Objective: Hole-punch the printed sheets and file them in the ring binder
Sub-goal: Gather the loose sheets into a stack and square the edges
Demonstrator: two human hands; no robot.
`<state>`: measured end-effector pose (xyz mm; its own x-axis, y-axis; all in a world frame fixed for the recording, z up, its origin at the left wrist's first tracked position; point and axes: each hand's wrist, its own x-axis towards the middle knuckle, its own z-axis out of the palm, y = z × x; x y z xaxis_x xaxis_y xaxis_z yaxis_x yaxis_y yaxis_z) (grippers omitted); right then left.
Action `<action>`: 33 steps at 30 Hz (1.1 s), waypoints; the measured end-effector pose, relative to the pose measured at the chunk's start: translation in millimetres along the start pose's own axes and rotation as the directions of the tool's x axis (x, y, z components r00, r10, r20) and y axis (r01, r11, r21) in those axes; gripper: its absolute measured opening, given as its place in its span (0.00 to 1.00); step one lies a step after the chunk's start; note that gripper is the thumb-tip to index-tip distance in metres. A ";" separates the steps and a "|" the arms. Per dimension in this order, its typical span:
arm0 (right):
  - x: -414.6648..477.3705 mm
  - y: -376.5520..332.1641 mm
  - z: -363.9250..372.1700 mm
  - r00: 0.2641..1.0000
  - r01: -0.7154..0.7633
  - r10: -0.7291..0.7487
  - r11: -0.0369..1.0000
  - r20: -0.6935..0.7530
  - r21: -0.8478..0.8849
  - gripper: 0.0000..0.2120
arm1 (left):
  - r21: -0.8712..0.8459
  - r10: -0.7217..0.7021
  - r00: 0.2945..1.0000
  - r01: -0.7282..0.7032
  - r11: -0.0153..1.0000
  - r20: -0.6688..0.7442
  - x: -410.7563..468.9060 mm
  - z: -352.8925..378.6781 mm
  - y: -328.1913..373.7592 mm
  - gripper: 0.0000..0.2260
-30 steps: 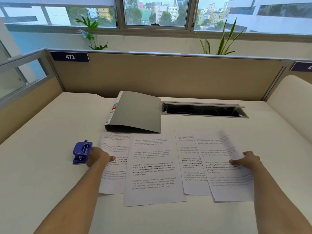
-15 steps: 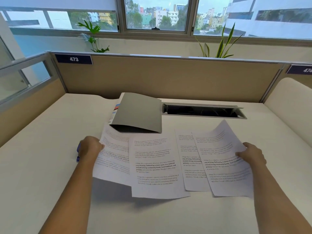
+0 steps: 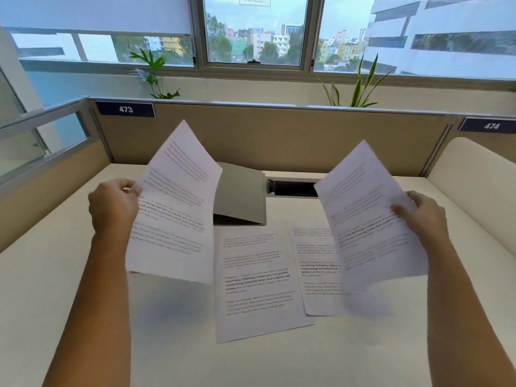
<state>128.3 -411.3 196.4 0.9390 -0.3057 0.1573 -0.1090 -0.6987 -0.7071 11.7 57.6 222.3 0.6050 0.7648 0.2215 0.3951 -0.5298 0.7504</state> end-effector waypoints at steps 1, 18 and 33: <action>-1.5 -6.2 -5.9 0.999 0.027 -0.025 0.996 -0.022 0.081 0.19 | -0.072 0.001 1.000 0.000 0.997 0.016 2.4 1.0 0.6 0.13; -57.0 -79.1 92.4 0.927 -0.118 -0.198 0.650 0.317 0.750 0.07 | -0.492 -0.093 0.701 0.582 0.647 0.707 -33.6 112.6 18.6 0.13; -70.8 -40.7 160.3 0.825 -0.324 -0.046 0.778 0.563 0.538 0.18 | -0.341 -0.123 0.588 0.612 0.713 0.800 -54.1 141.6 -6.7 0.22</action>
<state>118.6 -257.5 103.5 0.9636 0.1434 -0.2259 -0.2135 -0.0964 -0.9722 74.2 -32.2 117.2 0.8599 0.2215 -0.4598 0.4168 0.2154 0.8831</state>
